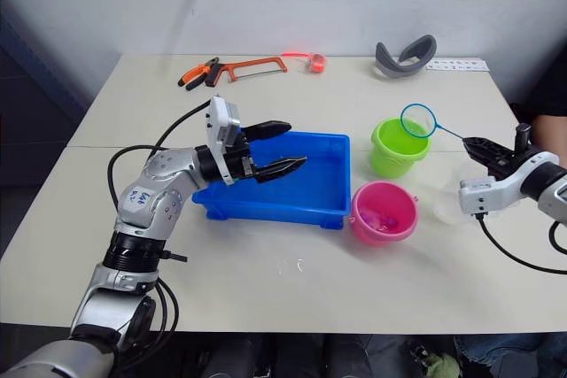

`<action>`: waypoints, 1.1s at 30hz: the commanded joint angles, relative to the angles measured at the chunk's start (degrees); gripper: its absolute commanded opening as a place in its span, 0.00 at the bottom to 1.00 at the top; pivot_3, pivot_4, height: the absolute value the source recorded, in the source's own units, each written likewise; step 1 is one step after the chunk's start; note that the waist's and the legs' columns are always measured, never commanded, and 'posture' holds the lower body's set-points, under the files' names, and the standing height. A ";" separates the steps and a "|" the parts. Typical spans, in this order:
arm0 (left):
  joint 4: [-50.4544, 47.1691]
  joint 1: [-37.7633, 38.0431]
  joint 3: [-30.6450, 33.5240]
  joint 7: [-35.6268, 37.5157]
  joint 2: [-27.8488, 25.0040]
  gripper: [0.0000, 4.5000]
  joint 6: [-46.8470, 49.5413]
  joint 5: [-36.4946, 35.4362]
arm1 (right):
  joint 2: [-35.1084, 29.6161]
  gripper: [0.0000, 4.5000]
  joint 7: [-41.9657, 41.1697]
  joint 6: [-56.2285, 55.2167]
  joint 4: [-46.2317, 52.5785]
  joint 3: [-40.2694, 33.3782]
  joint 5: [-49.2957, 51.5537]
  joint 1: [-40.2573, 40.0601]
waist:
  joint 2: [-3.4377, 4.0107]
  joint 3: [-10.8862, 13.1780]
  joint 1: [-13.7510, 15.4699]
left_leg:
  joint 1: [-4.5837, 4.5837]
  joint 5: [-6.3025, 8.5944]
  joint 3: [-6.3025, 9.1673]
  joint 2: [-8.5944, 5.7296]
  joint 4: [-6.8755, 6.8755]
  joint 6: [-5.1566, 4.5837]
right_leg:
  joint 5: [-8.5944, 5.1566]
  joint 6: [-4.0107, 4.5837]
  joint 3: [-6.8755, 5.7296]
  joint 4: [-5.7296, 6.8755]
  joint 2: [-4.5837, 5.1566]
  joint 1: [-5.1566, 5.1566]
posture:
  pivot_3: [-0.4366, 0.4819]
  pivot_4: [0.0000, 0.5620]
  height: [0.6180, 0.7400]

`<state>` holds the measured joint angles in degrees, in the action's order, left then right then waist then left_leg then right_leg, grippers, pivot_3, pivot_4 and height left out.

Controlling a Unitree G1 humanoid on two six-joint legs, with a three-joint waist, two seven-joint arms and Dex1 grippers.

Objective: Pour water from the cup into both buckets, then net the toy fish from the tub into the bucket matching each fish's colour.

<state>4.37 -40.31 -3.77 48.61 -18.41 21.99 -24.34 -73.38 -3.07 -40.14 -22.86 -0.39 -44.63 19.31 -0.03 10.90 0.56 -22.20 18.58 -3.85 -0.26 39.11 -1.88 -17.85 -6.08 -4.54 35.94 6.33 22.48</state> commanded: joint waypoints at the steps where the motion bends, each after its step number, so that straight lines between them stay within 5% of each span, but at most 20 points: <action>1: -0.18 0.82 1.67 1.93 -1.66 0.99 -2.73 0.05 | 2.46 0.00 -6.61 0.78 3.42 -4.99 18.26 -0.31 | 0.00 0.00 -0.19 | 0.01 0.00 0.00 0.00 0.01 0.00 | 0.00 0.00 -0.01 0.01 -0.01 -0.01 | 0.48 0.27 1.00; 4: -1.35 3.46 5.09 4.39 -2.92 0.99 -3.74 -3.33 | 5.94 0.00 -19.19 5.93 11.05 -4.75 38.16 -1.39 | 0.00 0.00 -0.95 | 0.04 -0.01 0.00 0.04 0.01 0.01 | 0.00 0.00 -0.06 0.02 -0.04 -0.02 | 0.48 0.27 1.00; 11: -4.28 15.89 16.02 8.81 -10.79 0.99 -9.07 -6.66 | 13.35 0.00 -35.11 41.71 37.06 -1.06 67.61 0.61 | 0.00 0.00 -0.98 | 0.07 -0.01 0.12 0.18 0.04 0.03 | 0.02 0.04 0.00 0.04 0.17 -0.03 | 0.48 0.27 1.00; 20: -4.28 28.95 27.90 5.99 -18.47 0.99 -11.66 -6.68 | 18.10 0.00 -41.67 70.53 41.74 11.44 65.33 13.93 | -0.01 0.00 -0.32 | -0.03 0.11 0.27 0.02 0.07 -0.15 | 0.03 0.06 -0.05 -0.14 0.51 -0.03 | 0.48 0.27 1.00; 33: -15.55 34.38 28.09 1.64 -17.28 0.99 -7.29 -10.68 | 19.03 0.00 -53.67 73.64 35.29 17.71 56.77 18.88 | -0.04 -0.01 -0.91 | -0.07 0.18 0.20 0.07 0.00 -0.11 | 0.03 0.06 -0.06 -0.14 0.39 0.03 | 0.48 0.27 1.00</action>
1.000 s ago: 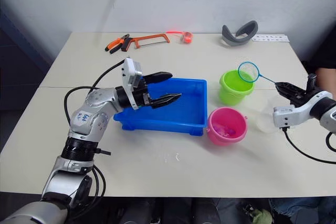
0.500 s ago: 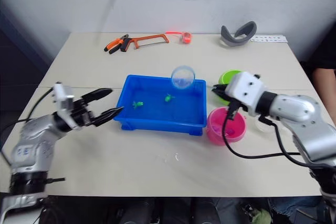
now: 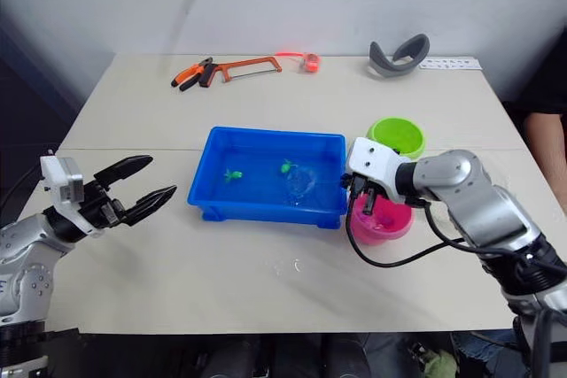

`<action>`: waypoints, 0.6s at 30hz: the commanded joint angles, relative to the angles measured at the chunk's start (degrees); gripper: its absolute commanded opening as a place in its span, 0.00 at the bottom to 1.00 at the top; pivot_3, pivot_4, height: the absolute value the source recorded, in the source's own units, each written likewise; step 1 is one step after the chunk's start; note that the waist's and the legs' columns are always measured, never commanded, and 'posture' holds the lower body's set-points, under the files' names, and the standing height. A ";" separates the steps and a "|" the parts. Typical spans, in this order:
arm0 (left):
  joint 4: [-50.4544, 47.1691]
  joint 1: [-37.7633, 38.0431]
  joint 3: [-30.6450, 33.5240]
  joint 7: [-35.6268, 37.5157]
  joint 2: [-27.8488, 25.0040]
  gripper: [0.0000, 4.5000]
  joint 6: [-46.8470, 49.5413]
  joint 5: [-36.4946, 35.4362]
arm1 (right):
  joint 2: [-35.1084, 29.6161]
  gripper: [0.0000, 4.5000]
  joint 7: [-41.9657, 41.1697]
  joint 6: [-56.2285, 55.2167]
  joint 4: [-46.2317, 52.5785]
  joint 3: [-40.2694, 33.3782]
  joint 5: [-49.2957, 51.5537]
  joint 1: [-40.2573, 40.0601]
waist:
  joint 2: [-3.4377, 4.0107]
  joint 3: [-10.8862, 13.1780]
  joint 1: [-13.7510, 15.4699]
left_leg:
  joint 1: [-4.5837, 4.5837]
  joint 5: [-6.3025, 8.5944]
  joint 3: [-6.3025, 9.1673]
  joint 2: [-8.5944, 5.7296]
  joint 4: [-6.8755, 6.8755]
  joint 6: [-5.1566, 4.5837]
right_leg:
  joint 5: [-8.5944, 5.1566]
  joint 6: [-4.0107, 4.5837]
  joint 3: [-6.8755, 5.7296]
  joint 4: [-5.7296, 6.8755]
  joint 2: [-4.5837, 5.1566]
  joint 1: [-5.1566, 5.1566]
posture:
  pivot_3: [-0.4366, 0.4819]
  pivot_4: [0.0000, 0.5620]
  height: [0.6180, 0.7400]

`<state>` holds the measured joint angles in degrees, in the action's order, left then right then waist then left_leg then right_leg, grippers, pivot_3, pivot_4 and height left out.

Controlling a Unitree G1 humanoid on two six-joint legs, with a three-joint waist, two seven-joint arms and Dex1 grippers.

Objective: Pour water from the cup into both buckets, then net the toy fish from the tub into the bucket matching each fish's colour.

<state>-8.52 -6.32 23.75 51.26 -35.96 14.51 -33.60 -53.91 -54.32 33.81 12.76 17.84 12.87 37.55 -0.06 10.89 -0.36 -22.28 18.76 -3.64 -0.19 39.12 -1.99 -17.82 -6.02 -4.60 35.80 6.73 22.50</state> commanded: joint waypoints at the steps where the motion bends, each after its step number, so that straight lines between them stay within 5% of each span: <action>1: -2.98 0.48 0.40 -1.26 0.39 0.99 0.27 -1.48 | -0.18 0.00 -2.95 -0.45 -0.81 -0.42 -1.16 0.55 | 0.00 0.00 0.03 | 0.01 0.00 -0.02 0.00 0.00 0.01 | 0.00 0.00 0.01 0.01 -0.01 0.01 | 0.48 0.27 1.00; 8: -3.89 -0.29 -1.39 -1.53 1.12 0.99 0.28 -1.34 | 5.37 0.00 -2.74 -2.07 -7.87 2.53 -6.90 3.20 | 0.00 0.00 0.06 | 0.04 0.00 -0.08 0.00 0.01 0.01 | 0.00 0.00 0.06 0.06 -0.01 0.02 | 0.48 0.27 1.00; 18: -4.35 -1.03 -2.79 -1.11 0.72 0.99 0.97 -1.52 | 15.22 0.00 1.11 -5.93 -11.91 -4.89 -3.69 1.07 | -0.01 -0.01 0.16 | 0.01 0.00 -0.09 -0.01 0.01 0.01 | 0.00 0.00 0.03 0.05 -0.05 0.03 | 0.48 0.27 1.00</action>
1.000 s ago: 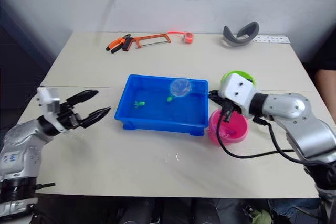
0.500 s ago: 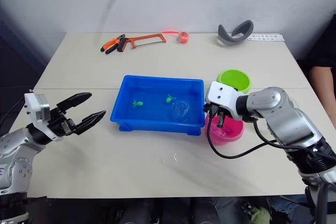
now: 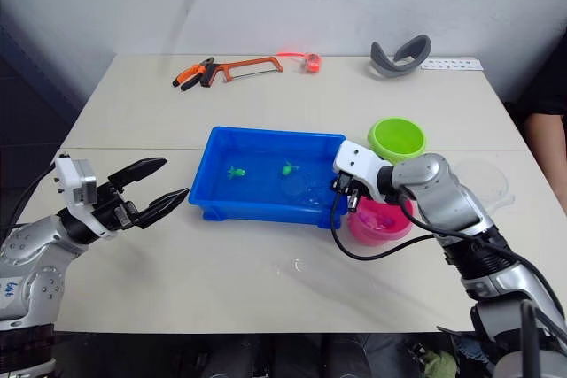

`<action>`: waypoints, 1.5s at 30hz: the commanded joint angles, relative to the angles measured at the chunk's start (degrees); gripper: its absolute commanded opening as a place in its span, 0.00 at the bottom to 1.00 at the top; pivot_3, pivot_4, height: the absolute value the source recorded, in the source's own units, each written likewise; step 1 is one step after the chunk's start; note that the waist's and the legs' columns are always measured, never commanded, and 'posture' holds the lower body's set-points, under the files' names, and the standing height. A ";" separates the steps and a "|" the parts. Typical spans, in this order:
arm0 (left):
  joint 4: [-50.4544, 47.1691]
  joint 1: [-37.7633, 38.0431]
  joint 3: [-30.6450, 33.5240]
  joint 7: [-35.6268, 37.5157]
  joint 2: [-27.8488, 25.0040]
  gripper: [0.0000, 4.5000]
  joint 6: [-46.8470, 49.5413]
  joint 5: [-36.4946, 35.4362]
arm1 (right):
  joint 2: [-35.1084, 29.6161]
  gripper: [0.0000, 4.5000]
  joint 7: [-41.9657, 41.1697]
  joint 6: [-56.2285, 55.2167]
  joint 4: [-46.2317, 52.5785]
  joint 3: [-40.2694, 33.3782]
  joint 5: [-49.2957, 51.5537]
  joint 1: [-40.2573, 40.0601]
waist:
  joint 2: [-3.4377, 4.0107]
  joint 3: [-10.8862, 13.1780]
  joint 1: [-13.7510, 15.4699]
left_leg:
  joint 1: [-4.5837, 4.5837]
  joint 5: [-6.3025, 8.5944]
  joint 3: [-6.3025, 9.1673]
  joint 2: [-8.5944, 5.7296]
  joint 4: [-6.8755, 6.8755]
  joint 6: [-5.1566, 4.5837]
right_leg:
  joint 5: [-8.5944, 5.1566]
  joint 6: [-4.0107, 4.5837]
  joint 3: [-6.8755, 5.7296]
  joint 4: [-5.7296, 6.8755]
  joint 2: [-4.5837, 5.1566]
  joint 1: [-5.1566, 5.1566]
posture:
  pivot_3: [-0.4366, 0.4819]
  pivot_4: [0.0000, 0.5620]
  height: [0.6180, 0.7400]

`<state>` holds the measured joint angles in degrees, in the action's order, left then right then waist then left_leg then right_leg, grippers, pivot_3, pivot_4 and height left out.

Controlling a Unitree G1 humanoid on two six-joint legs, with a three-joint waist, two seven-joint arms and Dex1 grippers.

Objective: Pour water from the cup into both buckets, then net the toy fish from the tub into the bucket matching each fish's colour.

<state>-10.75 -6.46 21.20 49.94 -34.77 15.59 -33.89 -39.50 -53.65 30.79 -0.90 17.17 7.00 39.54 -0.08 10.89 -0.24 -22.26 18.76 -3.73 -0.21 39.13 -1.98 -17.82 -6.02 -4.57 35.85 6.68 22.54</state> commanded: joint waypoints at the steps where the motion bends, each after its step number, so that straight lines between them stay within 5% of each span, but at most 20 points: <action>1: -2.07 -0.94 -0.25 0.25 -0.50 0.99 -0.08 -1.23 | 0.91 0.00 0.13 -3.26 2.32 -4.71 2.45 -1.49 | 0.00 0.00 0.07 | 0.00 0.00 0.00 -0.01 0.00 0.00 | 0.00 0.00 0.00 0.00 0.00 0.00 | 0.48 0.27 1.00; 17: -0.22 -4.52 -3.21 0.96 0.18 0.99 1.20 -1.32 | 2.37 0.00 4.21 -3.69 21.33 -17.17 10.53 -16.68 | 0.00 0.00 0.11 | 0.02 0.01 0.00 0.02 -0.03 0.02 | 0.00 0.00 0.02 0.01 -0.03 -0.01 | 0.48 0.27 1.00; 26: 3.03 -11.18 -6.85 0.29 2.68 0.99 1.87 -0.93 | 2.90 0.00 8.62 1.96 25.02 -22.95 16.28 -16.88 | -0.01 0.00 0.23 | 0.02 0.01 0.00 -0.01 -0.02 0.01 | 0.00 0.00 0.02 0.01 -0.03 -0.03 | 0.48 0.27 1.00; 45: 6.64 -25.67 -16.17 -1.24 7.91 0.99 3.42 2.39 | -8.81 0.00 5.55 0.93 30.56 -35.18 21.24 -23.84 | -0.04 0.01 0.44 | 0.00 -0.01 -0.02 -0.03 -0.01 -0.02 | 0.00 -0.01 0.01 0.00 -0.12 -0.05 | 0.48 0.27 1.00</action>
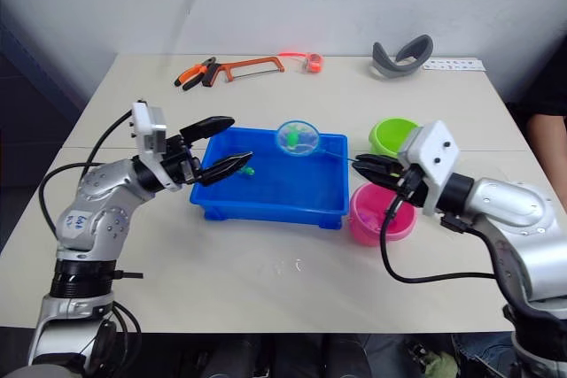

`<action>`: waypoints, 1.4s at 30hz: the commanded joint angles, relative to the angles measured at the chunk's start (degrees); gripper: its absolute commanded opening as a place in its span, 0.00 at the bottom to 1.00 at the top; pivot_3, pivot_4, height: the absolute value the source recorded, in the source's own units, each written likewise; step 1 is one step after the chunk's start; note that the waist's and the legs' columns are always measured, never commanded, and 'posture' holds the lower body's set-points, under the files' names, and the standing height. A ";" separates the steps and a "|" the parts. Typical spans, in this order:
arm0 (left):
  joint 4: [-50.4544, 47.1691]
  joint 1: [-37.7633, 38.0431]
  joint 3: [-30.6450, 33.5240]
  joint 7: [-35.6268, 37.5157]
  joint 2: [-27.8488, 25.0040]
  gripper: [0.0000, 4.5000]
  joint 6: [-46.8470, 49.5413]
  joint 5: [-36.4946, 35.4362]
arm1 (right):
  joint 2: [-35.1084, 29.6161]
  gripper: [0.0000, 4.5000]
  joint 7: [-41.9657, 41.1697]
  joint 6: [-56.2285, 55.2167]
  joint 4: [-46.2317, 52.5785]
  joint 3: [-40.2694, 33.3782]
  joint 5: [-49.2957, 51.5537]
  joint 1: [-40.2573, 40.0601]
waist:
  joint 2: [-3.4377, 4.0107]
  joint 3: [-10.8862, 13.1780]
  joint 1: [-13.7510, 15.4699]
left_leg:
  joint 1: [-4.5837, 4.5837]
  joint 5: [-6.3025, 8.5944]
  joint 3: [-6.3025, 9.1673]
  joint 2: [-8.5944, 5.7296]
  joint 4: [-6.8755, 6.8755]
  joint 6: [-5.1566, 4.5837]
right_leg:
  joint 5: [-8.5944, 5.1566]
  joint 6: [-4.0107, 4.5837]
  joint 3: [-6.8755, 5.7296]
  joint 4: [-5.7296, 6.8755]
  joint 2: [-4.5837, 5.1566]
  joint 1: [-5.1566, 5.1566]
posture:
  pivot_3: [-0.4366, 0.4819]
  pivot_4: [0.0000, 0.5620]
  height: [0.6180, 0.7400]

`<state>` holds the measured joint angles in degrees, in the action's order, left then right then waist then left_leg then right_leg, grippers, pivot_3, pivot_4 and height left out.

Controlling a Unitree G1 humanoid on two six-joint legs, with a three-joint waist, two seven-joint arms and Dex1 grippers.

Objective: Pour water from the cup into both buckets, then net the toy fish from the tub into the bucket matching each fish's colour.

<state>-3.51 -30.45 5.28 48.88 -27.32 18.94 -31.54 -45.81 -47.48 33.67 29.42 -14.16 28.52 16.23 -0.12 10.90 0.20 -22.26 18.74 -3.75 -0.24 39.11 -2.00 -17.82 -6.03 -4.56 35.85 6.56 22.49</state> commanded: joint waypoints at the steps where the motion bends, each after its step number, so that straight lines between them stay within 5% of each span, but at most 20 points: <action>1: -0.41 -2.01 -0.61 -0.37 0.73 0.99 0.13 0.34 | -3.63 0.00 -1.07 -2.82 -0.98 -4.71 -1.04 -0.82 | 0.00 0.00 0.01 | 0.00 0.00 -0.01 -0.01 0.00 0.00 | 0.00 0.00 0.00 0.00 0.00 0.00 | 0.48 0.27 1.00; 10: 0.25 -3.35 -2.32 -1.44 2.72 0.99 0.95 1.46 | -11.15 0.00 -1.48 -13.63 -18.37 -6.15 -10.36 0.96 | 0.00 0.00 0.14 | 0.02 -0.03 -0.05 -0.02 0.02 -0.04 | 0.00 0.00 -0.01 0.02 -0.04 -0.02 | 0.48 0.27 1.00; 18: -0.10 -3.54 -3.20 -2.45 4.17 0.99 1.28 2.01 | -14.38 0.00 2.44 -33.93 -37.16 1.33 -25.99 6.01 | 0.00 0.00 -0.07 | 0.03 -0.05 -0.09 -0.02 0.02 -0.02 | 0.00 -0.01 -0.02 0.01 -0.06 -0.01 | 0.48 0.27 1.00; 29: -2.99 -3.71 -4.06 -4.37 4.87 0.99 3.47 2.25 | -19.48 0.00 12.65 -59.70 -43.84 6.37 -43.29 5.63 | 0.02 0.01 -0.08 | 0.03 -0.08 -0.07 -0.02 0.03 0.03 | 0.00 -0.01 -0.02 0.02 -0.05 -0.01 | 0.48 0.27 1.00; 42: -3.01 -4.48 -4.73 -4.13 5.30 0.99 4.44 2.12 | -28.14 0.00 32.87 -73.85 -48.55 10.17 -65.82 6.83 | 0.02 0.01 -0.25 | 0.03 -0.13 -0.07 0.01 0.03 0.11 | 0.00 -0.01 0.04 0.02 -0.06 -0.01 | 0.48 0.27 1.00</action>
<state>-4.21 -33.62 0.46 44.63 -22.23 23.71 -29.14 -71.94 -17.62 -39.15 -19.70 -2.69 -35.69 21.81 -0.09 10.90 -0.05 -22.22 18.61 -3.82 -0.23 39.14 -1.89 -17.82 -6.03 -4.52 35.87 6.51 22.48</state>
